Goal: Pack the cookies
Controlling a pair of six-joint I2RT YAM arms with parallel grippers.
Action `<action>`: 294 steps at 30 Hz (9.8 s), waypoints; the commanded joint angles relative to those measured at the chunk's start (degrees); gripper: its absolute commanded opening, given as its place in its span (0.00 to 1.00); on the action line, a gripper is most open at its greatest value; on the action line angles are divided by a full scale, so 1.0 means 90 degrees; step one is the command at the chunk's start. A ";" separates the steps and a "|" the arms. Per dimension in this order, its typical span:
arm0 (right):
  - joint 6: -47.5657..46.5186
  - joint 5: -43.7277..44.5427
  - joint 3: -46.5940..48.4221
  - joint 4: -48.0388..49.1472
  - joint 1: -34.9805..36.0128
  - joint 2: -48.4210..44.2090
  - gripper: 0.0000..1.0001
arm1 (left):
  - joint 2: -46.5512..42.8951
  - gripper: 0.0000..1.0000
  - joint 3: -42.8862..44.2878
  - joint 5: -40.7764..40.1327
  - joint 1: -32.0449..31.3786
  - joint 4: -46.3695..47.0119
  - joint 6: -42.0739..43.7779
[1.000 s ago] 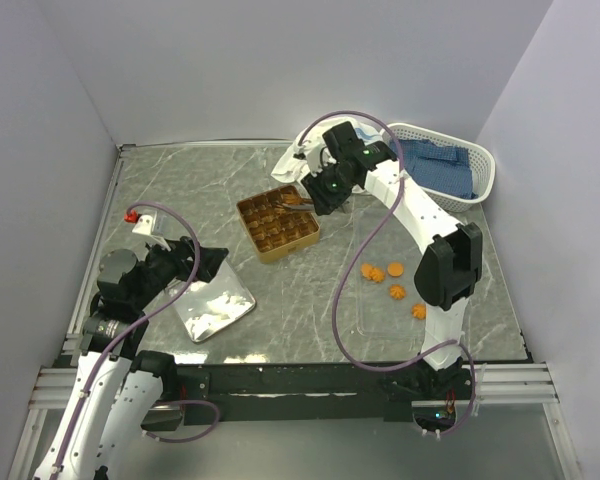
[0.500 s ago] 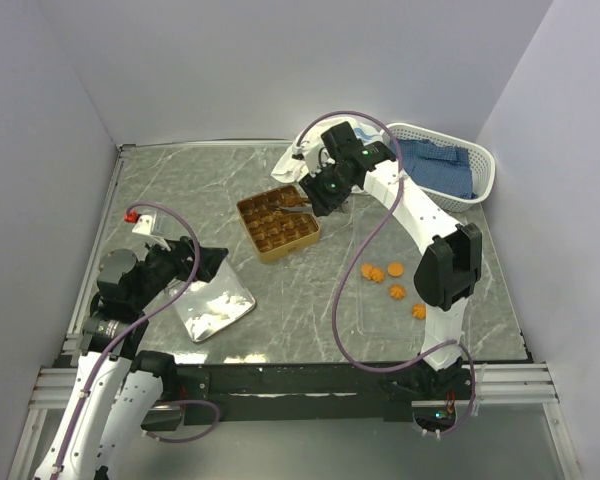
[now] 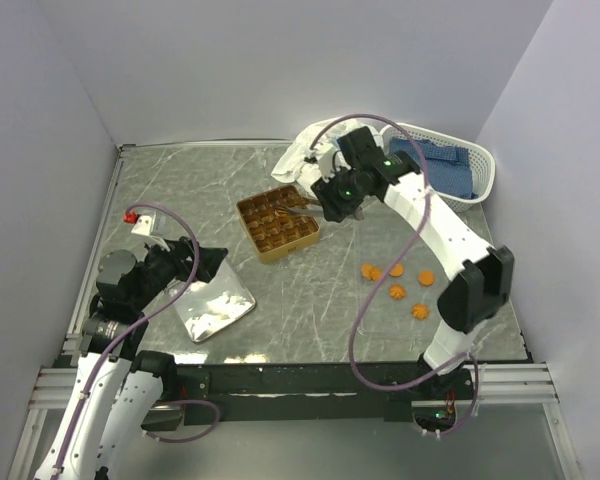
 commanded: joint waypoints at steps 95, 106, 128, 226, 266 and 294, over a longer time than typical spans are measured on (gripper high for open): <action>-0.1257 -0.0940 -0.3830 -0.0533 -0.3885 -0.4316 0.35 | -0.0182 0.96 -0.0044 0.0307 0.0040 0.0317 0.0067; -0.0309 -0.0764 -0.2121 -0.0121 -0.1502 -0.2705 0.35 | -0.0085 0.96 -0.0044 0.0200 0.0040 0.0287 0.0067; -0.0103 -0.0335 0.1845 -0.0737 0.0179 0.1017 0.38 | -0.0085 0.96 -0.0024 0.0092 0.0069 0.0248 0.0087; -0.0103 0.0105 0.2988 -0.1020 0.0628 0.2326 0.36 | -0.0153 0.96 -0.0034 0.0141 0.0118 0.0258 0.0087; -0.2437 0.0955 0.1923 -0.0668 0.0853 0.1202 0.44 | -0.0124 0.96 -0.0034 0.0141 0.0128 0.0277 0.0087; -0.2408 0.1101 0.2285 -0.0580 0.0970 0.1652 0.47 | -0.0134 0.96 -0.0034 0.0141 0.0128 0.0258 0.0096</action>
